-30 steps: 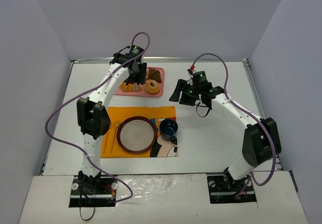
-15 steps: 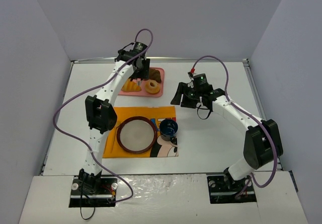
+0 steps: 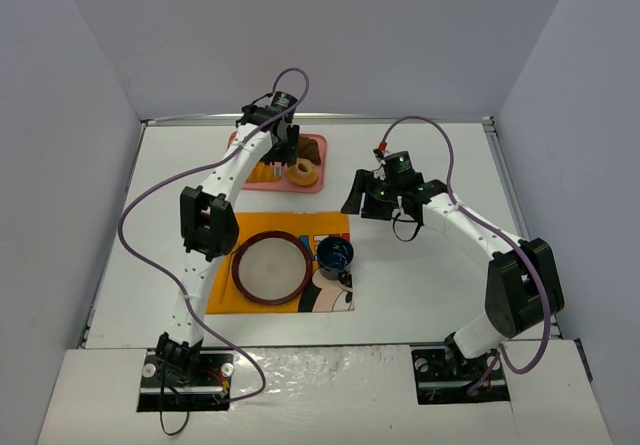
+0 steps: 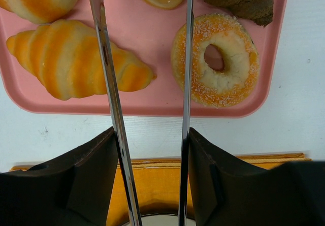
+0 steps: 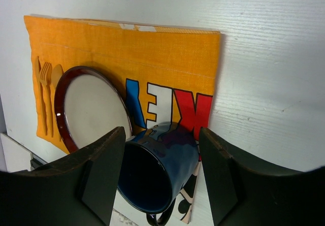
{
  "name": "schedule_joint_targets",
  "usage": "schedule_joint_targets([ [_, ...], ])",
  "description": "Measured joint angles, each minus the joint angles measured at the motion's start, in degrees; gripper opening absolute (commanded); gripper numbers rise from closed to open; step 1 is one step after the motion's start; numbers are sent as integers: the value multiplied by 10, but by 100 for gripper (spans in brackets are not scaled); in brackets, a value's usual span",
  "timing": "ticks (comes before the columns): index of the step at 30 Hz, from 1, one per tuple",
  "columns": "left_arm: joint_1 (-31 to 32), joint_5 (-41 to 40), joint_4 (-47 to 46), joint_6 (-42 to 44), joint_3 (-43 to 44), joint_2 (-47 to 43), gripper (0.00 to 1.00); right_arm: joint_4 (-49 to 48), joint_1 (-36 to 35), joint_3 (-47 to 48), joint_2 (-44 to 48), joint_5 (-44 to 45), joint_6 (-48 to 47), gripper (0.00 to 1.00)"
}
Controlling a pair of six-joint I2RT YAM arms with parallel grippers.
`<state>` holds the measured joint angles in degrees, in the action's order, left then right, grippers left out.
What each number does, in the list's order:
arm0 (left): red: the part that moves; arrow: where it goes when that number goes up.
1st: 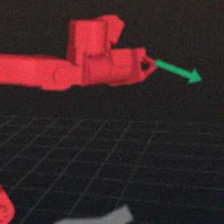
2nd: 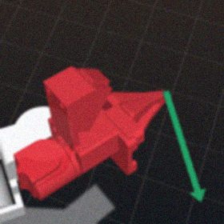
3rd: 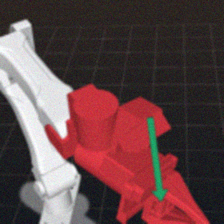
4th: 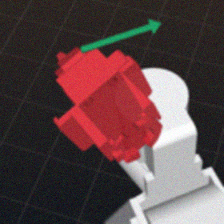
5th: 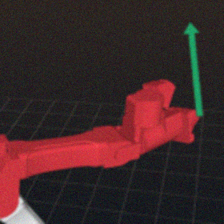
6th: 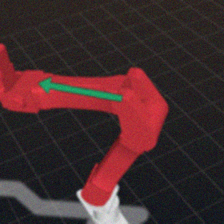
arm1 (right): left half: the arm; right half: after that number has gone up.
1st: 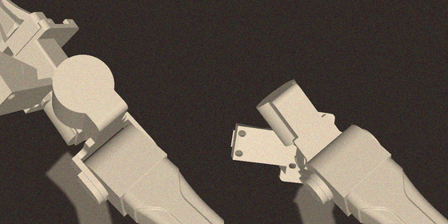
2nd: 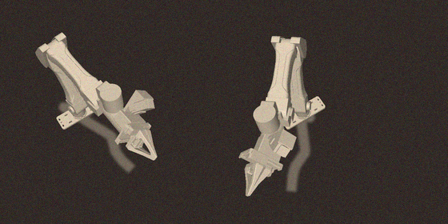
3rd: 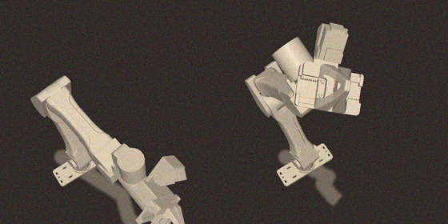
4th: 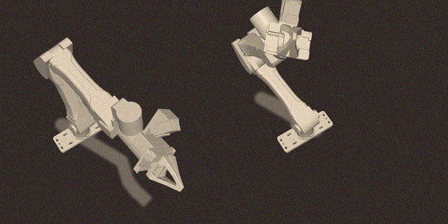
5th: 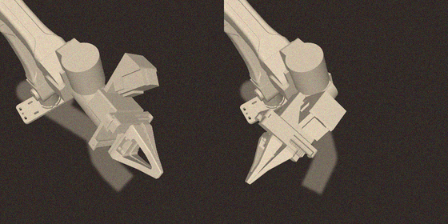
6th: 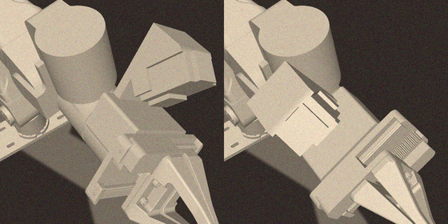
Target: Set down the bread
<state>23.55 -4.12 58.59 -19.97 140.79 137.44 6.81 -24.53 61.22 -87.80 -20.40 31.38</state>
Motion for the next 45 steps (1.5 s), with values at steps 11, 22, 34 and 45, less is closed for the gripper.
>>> schedule_joint_targets([
  [11,-3,6,0,0,0,7,40,0,0,-4,4,0,0,56],
  [22,-4,6,1,-2,0,7,14,0,0,-4,4,0,0,55],
  [34,-4,-12,-1,1,-26,-7,0,-2,-3,-8,4,23,0,57],
  [45,-4,-18,2,13,-23,-76,0,-6,-4,-8,4,65,2,75],
])
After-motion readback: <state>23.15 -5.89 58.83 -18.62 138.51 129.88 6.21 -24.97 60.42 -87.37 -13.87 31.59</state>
